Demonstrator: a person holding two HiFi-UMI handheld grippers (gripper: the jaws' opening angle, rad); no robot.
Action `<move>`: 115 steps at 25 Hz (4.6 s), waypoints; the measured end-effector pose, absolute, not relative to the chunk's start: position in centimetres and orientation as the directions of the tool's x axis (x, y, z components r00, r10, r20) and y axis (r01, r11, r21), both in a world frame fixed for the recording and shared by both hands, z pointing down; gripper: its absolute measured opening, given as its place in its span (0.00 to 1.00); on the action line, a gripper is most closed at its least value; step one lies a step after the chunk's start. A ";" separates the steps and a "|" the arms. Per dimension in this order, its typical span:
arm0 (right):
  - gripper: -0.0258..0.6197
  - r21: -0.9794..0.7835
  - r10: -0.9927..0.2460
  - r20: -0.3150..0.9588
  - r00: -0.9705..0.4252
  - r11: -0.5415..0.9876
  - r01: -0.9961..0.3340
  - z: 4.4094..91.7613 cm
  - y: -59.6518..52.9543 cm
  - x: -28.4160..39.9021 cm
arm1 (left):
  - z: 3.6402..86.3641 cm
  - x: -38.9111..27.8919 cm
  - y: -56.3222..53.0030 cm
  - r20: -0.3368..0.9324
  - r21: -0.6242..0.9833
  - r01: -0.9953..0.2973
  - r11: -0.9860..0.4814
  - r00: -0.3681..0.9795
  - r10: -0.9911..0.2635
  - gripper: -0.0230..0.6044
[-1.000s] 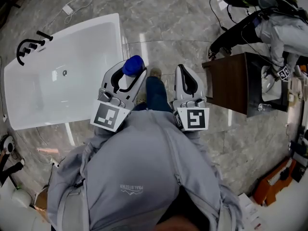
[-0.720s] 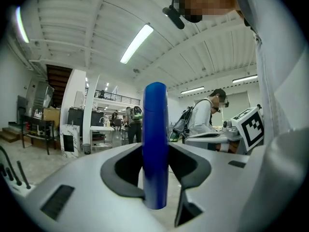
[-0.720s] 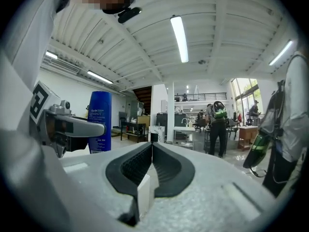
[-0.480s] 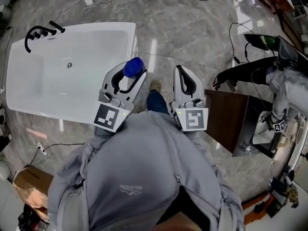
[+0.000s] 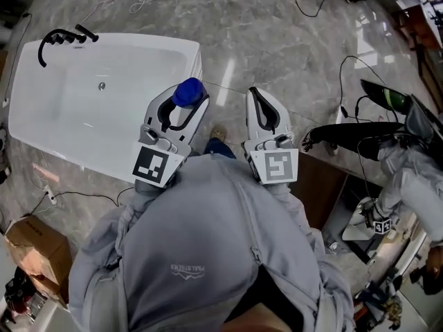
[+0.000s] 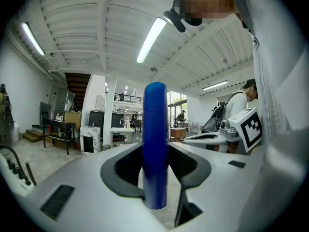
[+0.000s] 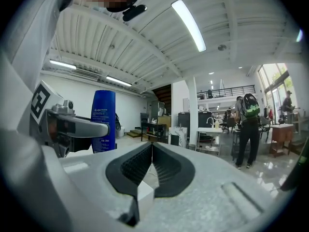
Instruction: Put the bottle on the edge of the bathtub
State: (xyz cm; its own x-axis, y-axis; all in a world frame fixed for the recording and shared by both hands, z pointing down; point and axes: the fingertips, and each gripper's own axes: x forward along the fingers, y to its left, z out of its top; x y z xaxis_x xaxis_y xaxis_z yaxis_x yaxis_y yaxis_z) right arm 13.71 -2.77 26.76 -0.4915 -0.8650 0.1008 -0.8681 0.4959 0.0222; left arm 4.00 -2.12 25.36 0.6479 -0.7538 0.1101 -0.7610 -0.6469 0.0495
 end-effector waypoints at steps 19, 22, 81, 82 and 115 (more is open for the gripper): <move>0.05 -0.007 -0.810 0.129 -0.572 0.576 -0.817 29.3 -11.2 11.7 | 28.8 4.0 -10.4 0.170 0.053 -0.776 -0.629 0.628 -0.760 0.29; 0.05 -0.015 -0.812 0.123 -0.571 0.574 -0.819 30.1 -13.1 10.8 | 29.2 3.6 -12.0 0.161 0.031 -0.764 -0.644 0.640 -0.751 0.29; 0.05 -0.075 -0.691 0.293 -0.661 0.673 -0.736 57.5 -28.1 -1.1 | 56.6 -6.9 -30.9 0.181 0.014 -0.769 -0.639 0.630 -0.755 0.29; 0.05 -0.076 -0.690 0.297 -0.660 0.672 -0.736 57.7 -28.1 -1.1 | 56.8 -6.9 -31.0 0.179 0.010 -0.769 -0.639 0.631 -0.755 0.29; 0.05 -0.108 -0.670 0.361 -0.648 0.660 -0.743 60.8 -28.2 -1.5 | 63.7 -6.7 -31.8 0.240 -0.018 -0.729 -0.685 0.662 -0.710 0.29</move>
